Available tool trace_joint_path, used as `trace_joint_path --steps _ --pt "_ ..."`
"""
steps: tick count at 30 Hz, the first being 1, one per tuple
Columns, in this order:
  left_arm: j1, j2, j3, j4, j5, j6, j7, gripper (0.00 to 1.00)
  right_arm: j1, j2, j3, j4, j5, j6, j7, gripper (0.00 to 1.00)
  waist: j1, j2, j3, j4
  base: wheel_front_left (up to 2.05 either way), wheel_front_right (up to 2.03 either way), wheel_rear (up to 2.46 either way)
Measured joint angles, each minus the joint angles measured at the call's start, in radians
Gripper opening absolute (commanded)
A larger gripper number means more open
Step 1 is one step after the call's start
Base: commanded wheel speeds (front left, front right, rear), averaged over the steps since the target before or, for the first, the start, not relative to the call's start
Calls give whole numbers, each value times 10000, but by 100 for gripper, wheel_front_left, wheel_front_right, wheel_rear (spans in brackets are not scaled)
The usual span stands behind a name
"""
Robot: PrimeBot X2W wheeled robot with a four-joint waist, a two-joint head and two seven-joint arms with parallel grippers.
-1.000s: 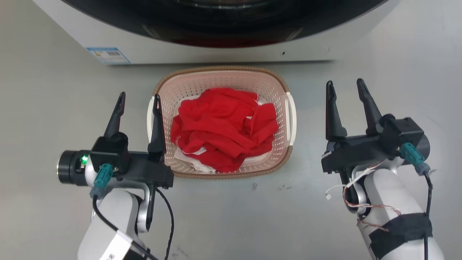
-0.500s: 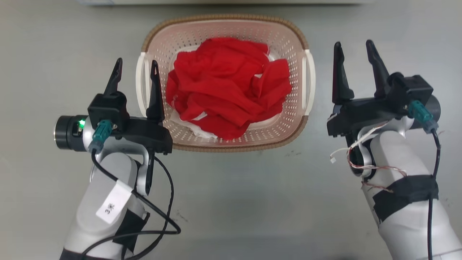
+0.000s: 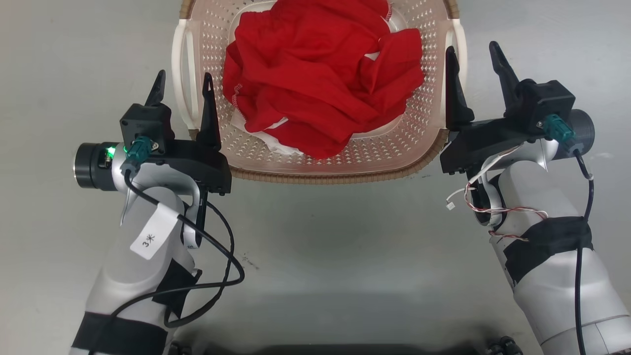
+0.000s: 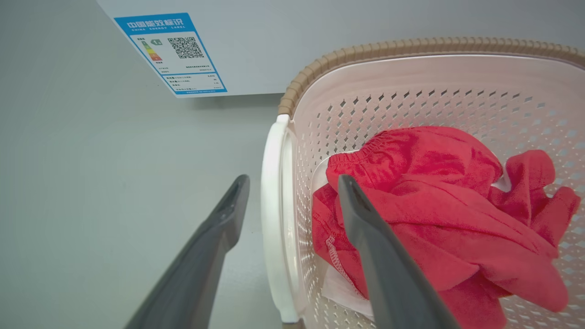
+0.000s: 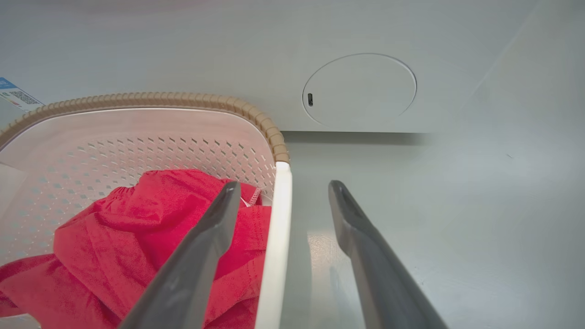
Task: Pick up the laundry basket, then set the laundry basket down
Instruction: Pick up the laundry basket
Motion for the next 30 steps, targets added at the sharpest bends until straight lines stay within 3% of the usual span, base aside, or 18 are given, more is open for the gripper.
trace_joint_path --steps 29,30 --pt "-1610 -73 -353 2552 -293 -303 -96 100 -1213 13 780 2173 339 0 12 100 -1 -1 833 206 0 0 0" --pt "-1652 -71 -405 2585 -362 -349 -96 82 -1218 13 865 2176 414 0 6 92 -1 -2 837 219 0 0 0"
